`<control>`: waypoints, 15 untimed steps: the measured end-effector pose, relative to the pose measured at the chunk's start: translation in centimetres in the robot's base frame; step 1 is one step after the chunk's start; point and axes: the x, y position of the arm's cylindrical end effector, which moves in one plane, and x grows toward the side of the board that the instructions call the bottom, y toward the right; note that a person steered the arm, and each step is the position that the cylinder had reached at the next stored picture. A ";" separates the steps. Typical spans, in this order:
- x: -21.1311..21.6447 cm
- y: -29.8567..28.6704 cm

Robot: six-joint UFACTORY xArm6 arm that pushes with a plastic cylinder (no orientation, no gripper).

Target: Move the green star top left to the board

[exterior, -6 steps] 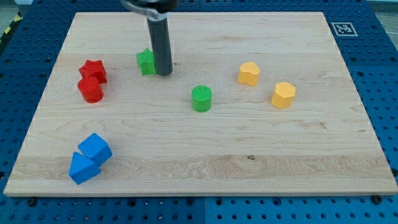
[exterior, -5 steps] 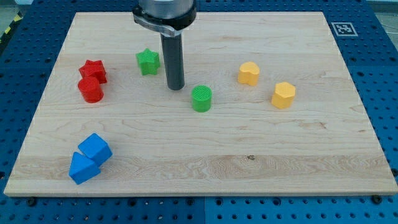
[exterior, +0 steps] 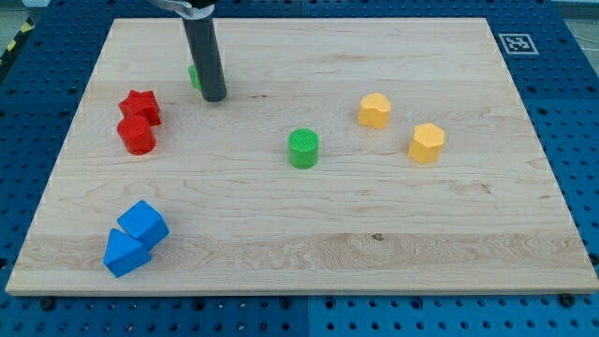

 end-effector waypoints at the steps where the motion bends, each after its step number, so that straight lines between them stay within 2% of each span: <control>1: 0.0 0.0; 3: 0.0 -0.4; 5: -2.3 -2.3; 7: -3.1 0.6; 11: -8.5 -6.3; 14: -8.3 -6.4; 15: -5.5 -3.6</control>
